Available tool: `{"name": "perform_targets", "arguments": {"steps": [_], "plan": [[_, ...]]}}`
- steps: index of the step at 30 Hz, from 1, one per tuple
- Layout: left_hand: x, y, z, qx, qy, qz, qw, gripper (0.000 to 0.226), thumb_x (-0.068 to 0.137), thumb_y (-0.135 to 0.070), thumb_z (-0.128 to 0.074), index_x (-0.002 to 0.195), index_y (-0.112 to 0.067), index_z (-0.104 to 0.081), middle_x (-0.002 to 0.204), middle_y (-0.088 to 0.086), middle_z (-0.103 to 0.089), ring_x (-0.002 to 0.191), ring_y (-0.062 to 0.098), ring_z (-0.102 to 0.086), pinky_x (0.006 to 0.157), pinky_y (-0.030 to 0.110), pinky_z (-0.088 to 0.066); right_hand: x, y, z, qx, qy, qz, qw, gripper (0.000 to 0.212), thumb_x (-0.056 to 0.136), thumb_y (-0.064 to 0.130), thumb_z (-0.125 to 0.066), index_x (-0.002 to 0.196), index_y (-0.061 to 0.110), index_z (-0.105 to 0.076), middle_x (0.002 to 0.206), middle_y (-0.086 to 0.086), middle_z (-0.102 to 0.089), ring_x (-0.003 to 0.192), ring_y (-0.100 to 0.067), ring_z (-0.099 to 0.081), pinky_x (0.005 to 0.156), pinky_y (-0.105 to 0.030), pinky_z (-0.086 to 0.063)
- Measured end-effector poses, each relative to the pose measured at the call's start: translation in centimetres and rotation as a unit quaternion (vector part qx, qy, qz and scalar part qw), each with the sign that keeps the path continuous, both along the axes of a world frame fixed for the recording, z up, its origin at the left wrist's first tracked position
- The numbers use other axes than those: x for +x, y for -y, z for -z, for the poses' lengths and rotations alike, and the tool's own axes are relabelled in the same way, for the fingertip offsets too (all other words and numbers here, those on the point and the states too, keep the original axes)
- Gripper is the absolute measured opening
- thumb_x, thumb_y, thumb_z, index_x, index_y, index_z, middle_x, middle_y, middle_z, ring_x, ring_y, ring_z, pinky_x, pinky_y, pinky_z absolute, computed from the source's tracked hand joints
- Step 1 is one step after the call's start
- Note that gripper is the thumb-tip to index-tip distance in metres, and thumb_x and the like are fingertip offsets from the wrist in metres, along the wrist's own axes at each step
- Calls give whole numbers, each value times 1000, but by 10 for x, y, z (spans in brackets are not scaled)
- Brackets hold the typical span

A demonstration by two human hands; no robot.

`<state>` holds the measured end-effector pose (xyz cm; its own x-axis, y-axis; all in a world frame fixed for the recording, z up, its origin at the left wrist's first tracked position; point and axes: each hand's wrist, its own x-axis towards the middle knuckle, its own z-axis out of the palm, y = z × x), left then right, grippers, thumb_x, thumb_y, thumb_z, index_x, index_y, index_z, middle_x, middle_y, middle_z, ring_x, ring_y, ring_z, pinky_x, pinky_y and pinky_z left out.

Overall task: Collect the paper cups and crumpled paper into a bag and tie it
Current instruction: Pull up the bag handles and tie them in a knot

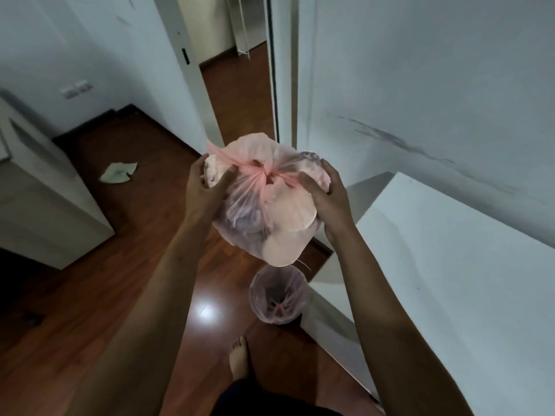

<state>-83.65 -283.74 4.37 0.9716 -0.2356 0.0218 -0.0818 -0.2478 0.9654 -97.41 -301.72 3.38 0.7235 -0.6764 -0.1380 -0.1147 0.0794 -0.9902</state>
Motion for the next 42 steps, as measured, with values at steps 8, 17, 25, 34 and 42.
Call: {"name": "perform_targets", "arguments": {"steps": [8,17,25,34,42], "plan": [[116,-26,73,13,-74,47,996,64,82,-36,-77,135,-20,-46,123,-4,-55,105,12,-60,69,18,-55,109,-40,58,22,-94,65,993,73,76,51,-74,140,38,-43,139,9,-53,120,-15,-54,102,-39,-48],[125,-32,218,97,-236,165,953,64,83,-24,-76,137,-15,-42,122,-3,-55,95,5,-61,56,14,-53,102,-75,191,60,-217,180,958,68,77,39,-76,139,42,-46,136,15,-56,121,-10,-53,95,-22,-41],[96,-33,352,175,-319,209,908,67,72,-42,-83,128,-31,-49,125,5,-64,109,24,-66,74,37,-62,62,-90,322,65,-294,211,930,70,79,43,-76,139,44,-42,140,22,-51,115,6,-45,73,11,-31],[81,-26,500,269,-324,261,869,54,90,-18,-69,132,-35,-40,129,11,-59,114,26,-61,95,43,-51,44,-104,470,81,-369,232,896,67,81,45,-73,139,34,-42,136,22,-50,121,2,-46,91,1,-31],[78,-9,578,371,-242,341,830,83,87,-35,-70,154,-15,-24,151,11,-41,135,32,-44,111,35,-37,42,-105,558,140,-439,239,855,78,81,60,-64,147,30,-36,144,8,-50,131,-16,-49,100,-16,-30]]}}
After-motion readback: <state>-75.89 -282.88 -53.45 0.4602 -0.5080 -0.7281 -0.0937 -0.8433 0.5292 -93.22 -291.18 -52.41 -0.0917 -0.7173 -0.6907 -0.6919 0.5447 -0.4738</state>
